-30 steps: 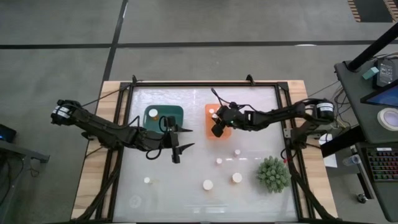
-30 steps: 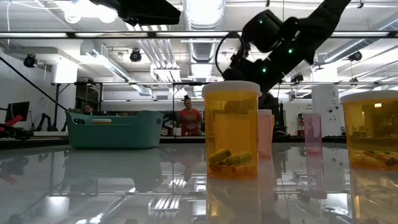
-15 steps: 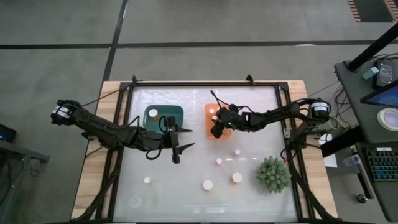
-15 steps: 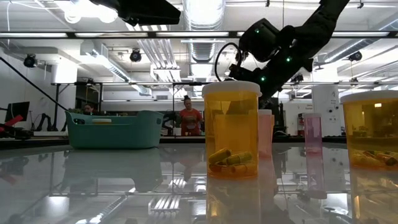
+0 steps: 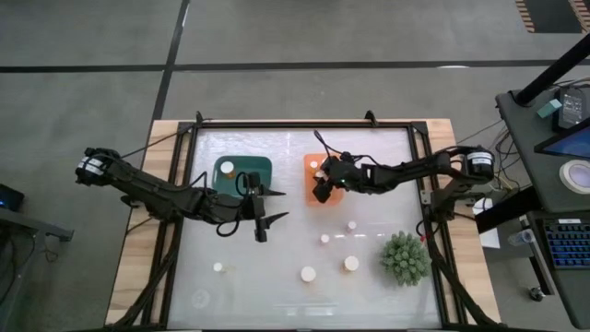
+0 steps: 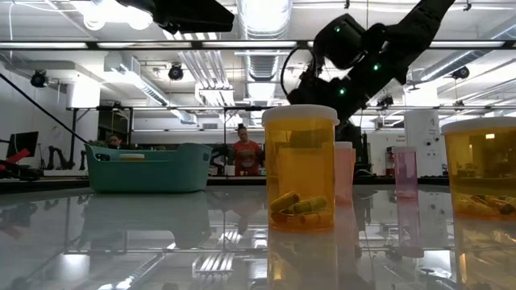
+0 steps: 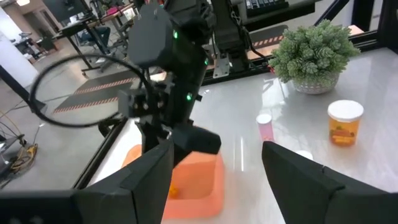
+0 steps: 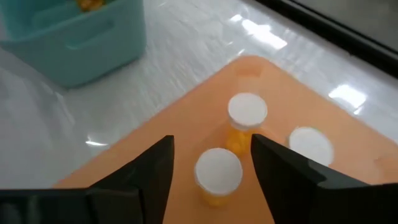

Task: Pick and place medicine bottles into bin by pill shape (circle, oval)
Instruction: Put the left large orange pill bottle into the green bin

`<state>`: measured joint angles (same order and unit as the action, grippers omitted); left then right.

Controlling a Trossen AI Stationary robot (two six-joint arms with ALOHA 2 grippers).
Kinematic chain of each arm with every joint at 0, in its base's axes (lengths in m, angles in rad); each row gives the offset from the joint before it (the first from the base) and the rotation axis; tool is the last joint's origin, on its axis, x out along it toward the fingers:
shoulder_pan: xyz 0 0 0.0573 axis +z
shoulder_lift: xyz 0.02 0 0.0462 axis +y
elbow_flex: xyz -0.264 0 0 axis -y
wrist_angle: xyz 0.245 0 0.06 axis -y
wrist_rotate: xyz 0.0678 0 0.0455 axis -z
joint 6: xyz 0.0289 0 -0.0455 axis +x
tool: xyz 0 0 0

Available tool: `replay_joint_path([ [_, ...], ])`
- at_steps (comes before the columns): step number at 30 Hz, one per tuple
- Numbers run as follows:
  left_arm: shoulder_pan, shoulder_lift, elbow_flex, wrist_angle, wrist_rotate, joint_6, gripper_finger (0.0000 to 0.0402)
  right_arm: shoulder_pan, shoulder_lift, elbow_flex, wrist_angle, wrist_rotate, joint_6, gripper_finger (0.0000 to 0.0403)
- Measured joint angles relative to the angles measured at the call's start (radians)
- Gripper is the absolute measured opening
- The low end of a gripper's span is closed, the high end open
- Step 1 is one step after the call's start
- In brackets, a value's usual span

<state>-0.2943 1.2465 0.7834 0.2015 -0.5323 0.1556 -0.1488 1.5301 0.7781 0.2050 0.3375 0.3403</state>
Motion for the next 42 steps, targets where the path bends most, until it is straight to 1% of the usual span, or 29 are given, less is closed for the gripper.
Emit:
replay_joint_path([
  [4, 0.000, 0.000, 0.000, -0.001, 0.000, -0.035, 0.0231, 0.014, -0.074, 0.000, -0.060, 0.000, -0.003, 0.0205],
  [7, 0.000, 0.000, 0.000, -0.001, 0.000, -0.045, 0.0231, 0.049, -0.141, 0.000, -0.100, 0.002, -0.023, 0.0200],
  [12, -0.001, 0.000, 0.000, 0.000, 0.000, -0.048, 0.0231, 0.149, -0.239, -0.001, -0.103, 0.004, -0.083, 0.0187],
  [17, -0.001, 0.000, 0.000, 0.000, 0.000, -0.073, 0.0231, 0.249, -0.302, -0.002, -0.103, 0.004, -0.127, 0.0176],
  [20, -0.001, 0.000, 0.001, 0.001, 0.000, -0.075, 0.0231, 0.306, -0.320, -0.002, -0.103, 0.004, -0.143, 0.0172],
  [23, -0.001, 0.000, 0.001, 0.012, 0.000, -0.084, 0.0231, 0.356, -0.324, -0.002, -0.104, -0.006, -0.126, 0.0168],
  [29, -0.001, 0.000, 0.001, 0.019, 0.008, -0.098, 0.0231, 0.445, -0.319, -0.002, -0.159, -0.085, -0.099, 0.0164],
  [31, -0.001, 0.000, 0.001, 0.020, 0.015, -0.099, 0.0231, 0.473, -0.319, -0.002, -0.187, -0.091, -0.107, 0.0164],
  [34, -0.002, 0.002, 0.014, -0.009, 0.020, -0.134, 0.0231, 0.507, -0.319, -0.002, -0.202, -0.091, -0.118, 0.0164],
  [36, -0.002, 0.012, 0.039, -0.061, 0.056, -0.158, 0.0231, 0.527, -0.322, -0.002, -0.201, -0.088, -0.144, 0.0164],
  [40, -0.015, 0.046, 0.102, -0.125, 0.105, -0.177, 0.0231, 0.560, -0.330, -0.002, -0.195, -0.031, -0.204, 0.0164],
  [42, -0.027, 0.066, 0.140, -0.171, 0.121, -0.183, 0.0231, 0.570, -0.333, -0.006, -0.169, -0.020, -0.241, 0.0164],
])
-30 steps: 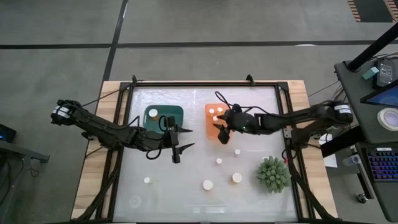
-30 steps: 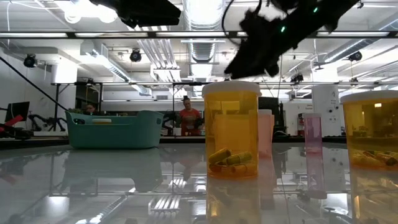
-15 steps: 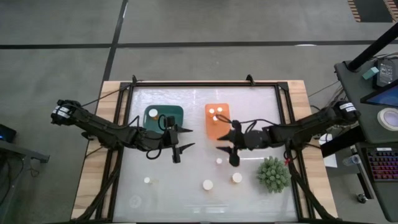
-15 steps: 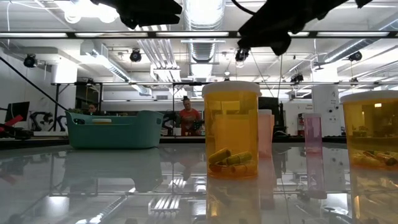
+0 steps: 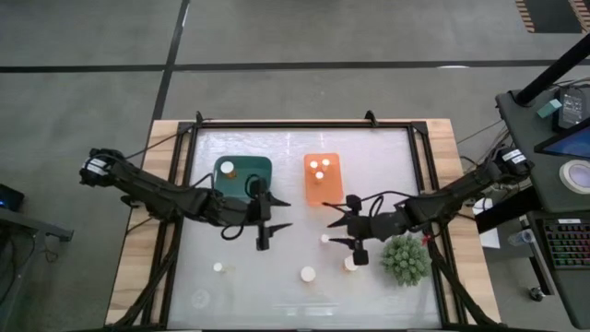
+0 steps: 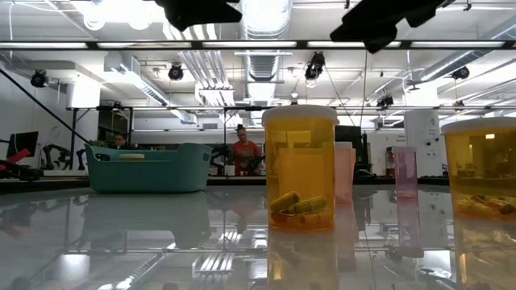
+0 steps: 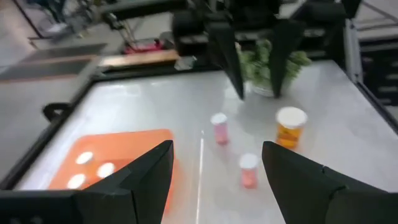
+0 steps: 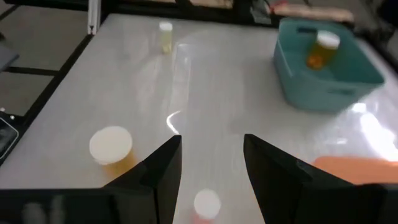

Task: Pick and place medicine bottles into bin by pill shape (circle, oval)
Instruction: Put the left large orange pill bottle into the green bin

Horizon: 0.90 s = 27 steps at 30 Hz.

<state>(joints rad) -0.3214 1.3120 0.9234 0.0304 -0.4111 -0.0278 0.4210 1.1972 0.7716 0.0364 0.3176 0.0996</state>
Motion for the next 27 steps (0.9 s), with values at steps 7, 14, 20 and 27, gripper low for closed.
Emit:
replay_joint_path([
  [7, -0.048, 0.118, 0.172, -0.181, 0.018, -0.072, 0.0231, 0.006, -0.012, -0.060, 0.195, -0.006, -0.204, 0.0152],
  [14, -0.095, 0.245, 0.313, -0.209, 0.022, -0.087, 0.0231, -0.069, -0.085, -0.167, 0.401, -0.177, -0.353, 0.0134],
  [20, -0.094, 0.308, 0.407, -0.345, 0.038, -0.187, 0.0231, -0.199, -0.194, -0.267, 0.450, -0.274, -0.371, 0.0123],
  [27, -0.093, 0.346, 0.436, -0.378, 0.071, -0.285, 0.0231, -0.284, -0.335, -0.388, 0.520, -0.293, -0.335, 0.0116],
])
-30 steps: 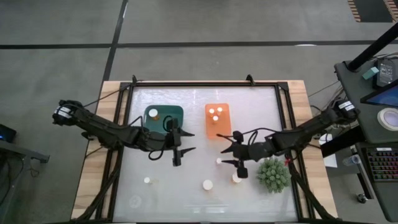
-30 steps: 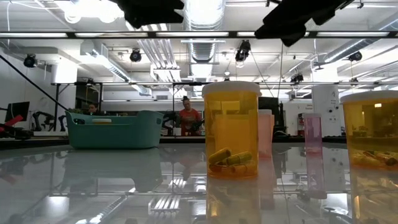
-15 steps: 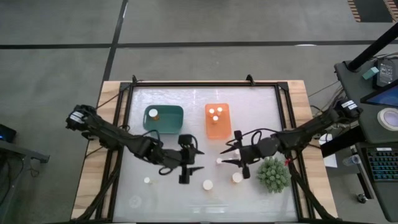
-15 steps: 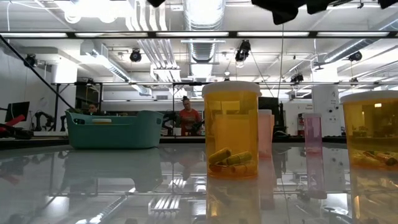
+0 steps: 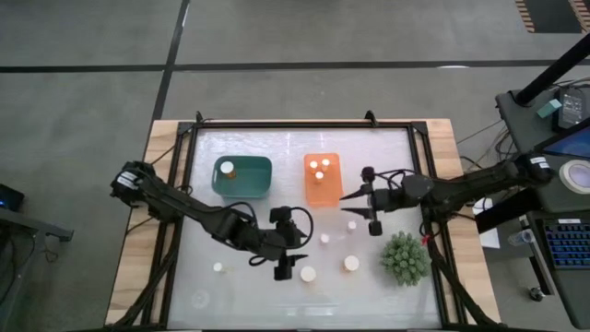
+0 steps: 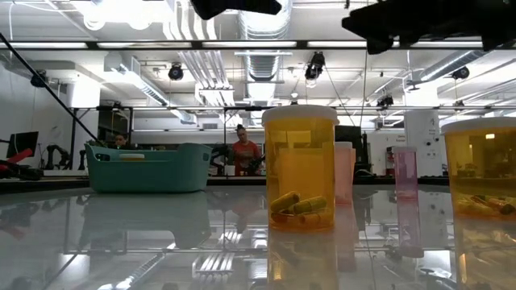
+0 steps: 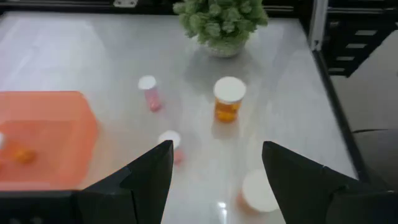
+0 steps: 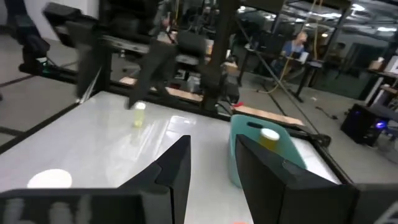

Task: Pick and place medicine bottles into bin by pill shape (circle, oval)
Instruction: Put the left large orange pill bottle into the green bin

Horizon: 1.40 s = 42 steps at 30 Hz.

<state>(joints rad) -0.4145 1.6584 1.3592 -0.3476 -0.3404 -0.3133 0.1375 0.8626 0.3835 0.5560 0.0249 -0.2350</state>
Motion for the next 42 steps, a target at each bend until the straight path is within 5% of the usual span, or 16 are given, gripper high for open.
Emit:
replay_joint_path([
  [12, -0.047, 0.122, 0.027, 0.021, 0.072, -0.186, 0.0231, -0.005, -0.056, -0.009, 0.002, -0.007, 0.005, 0.0116],
  [27, -0.085, 0.284, 0.163, -0.089, 0.074, -0.141, 0.0232, -0.005, -0.048, -0.008, 0.003, -0.008, -0.005, 0.0116],
  [42, -0.084, 0.312, 0.156, -0.079, 0.046, -0.064, 0.0317, -0.005, -0.049, -0.008, 0.003, -0.007, -0.028, 0.0116],
])
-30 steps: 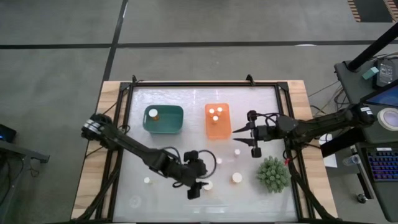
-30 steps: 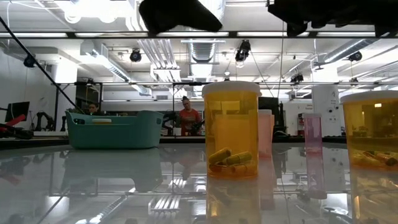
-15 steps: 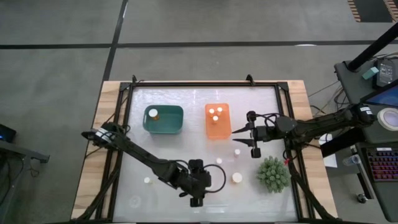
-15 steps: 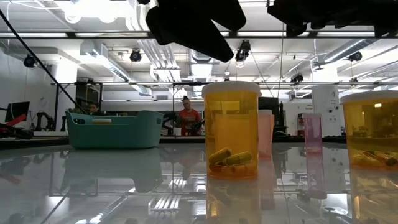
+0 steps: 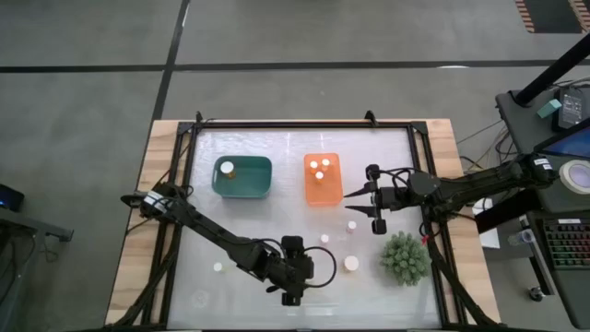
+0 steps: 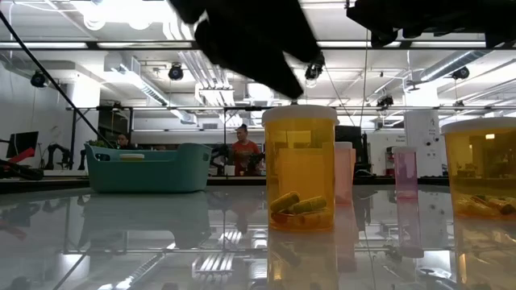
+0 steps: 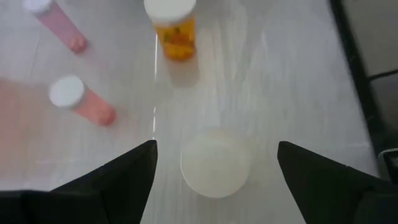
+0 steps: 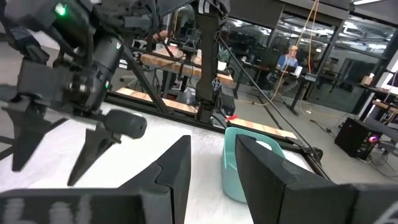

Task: Pick and place medicine bottles into bin by pill shape (circle, oval)
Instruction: Put the left large orange pill bottle into the green bin

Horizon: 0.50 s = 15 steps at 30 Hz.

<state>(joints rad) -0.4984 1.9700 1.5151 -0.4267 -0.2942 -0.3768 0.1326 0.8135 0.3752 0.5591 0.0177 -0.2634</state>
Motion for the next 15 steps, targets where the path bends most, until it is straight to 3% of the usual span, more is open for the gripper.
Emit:
replay_joint_path([
  [15, -0.001, 0.042, -0.021, 0.019, -0.028, -0.003, 0.0313, 0.000, 0.000, 0.000, -0.003, 0.000, 0.004, 0.0116],
])
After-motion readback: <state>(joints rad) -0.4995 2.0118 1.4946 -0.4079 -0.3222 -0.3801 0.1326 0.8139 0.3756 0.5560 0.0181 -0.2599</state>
